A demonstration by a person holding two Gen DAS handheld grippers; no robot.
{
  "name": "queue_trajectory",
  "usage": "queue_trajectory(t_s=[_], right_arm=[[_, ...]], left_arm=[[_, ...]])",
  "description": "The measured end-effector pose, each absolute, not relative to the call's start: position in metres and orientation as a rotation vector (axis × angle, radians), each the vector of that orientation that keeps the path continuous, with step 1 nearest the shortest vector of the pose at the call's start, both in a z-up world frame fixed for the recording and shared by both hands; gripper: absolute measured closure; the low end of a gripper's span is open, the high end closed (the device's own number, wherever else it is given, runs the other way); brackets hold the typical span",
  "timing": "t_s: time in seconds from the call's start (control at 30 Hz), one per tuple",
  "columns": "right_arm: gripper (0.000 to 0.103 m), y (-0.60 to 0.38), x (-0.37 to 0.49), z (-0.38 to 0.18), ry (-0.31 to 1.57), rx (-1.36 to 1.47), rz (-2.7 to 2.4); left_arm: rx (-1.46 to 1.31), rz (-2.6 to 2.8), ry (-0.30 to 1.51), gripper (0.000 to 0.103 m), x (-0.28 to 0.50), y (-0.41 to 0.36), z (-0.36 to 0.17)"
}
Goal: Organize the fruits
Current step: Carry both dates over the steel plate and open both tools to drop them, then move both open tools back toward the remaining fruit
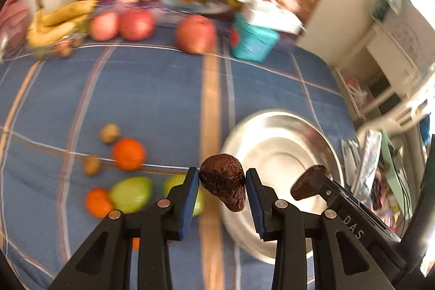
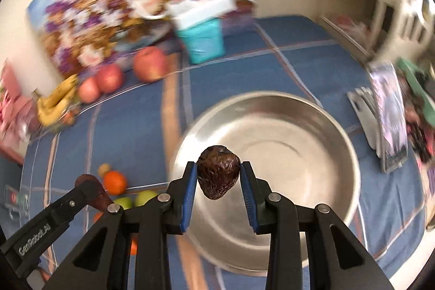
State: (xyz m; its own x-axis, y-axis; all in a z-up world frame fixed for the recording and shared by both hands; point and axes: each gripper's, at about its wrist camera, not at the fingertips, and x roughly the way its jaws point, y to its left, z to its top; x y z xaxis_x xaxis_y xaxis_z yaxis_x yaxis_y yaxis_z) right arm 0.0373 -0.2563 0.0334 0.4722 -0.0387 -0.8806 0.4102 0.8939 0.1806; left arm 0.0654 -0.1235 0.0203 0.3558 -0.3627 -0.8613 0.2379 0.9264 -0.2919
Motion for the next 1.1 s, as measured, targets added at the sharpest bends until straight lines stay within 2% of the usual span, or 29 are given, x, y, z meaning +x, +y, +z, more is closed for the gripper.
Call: queue_trajectory(t_s=[0.23, 0.57, 0.63, 0.7, 0.8, 0.83, 0.93, 1.0, 1.1], right_arm=[[0.069, -0.296, 0.021, 0.026, 1.077, 0.473, -0.381], [0.068, -0.304, 0.016, 0.033, 1.063, 0.477, -0.424], [0.068, -0.302, 0.016, 0.034, 1.063, 0.469, -0.419], [0.068, -0.3, 0.016, 0.035, 1.064, 0.463, -0.413], [0.068, -0.297, 0.018, 0.033, 1.077, 0.452, -0.411], [0.067, -0.295, 0.018, 0.031, 1.083, 0.452, -0.411], [0.053, -0.289, 0.022, 0.023, 1.123, 0.439, -0.397], [0.051, -0.282, 0.025, 0.017, 1.147, 0.426, -0.383], [0.051, -0.268, 0.029, 0.011, 1.177, 0.401, -0.354]], left_arm=[[-0.09, -0.481, 1.148, 0.063, 0.061, -0.16, 0.013], [-0.117, -0.465, 1.161, 0.061, 0.062, -0.144, 0.01], [-0.117, -0.427, 1.167, 0.055, 0.064, -0.133, 0.008], [-0.1, -0.367, 1.167, 0.041, 0.067, -0.121, 0.006], [-0.067, -0.255, 1.17, 0.028, 0.071, -0.097, 0.003], [-0.059, -0.223, 1.174, 0.026, 0.073, -0.088, 0.001], [-0.036, -0.149, 1.176, 0.019, 0.077, -0.064, -0.002], [-0.017, -0.105, 1.166, 0.011, 0.079, -0.049, -0.002], [-0.006, -0.031, 1.135, 0.007, 0.081, -0.022, 0.001]])
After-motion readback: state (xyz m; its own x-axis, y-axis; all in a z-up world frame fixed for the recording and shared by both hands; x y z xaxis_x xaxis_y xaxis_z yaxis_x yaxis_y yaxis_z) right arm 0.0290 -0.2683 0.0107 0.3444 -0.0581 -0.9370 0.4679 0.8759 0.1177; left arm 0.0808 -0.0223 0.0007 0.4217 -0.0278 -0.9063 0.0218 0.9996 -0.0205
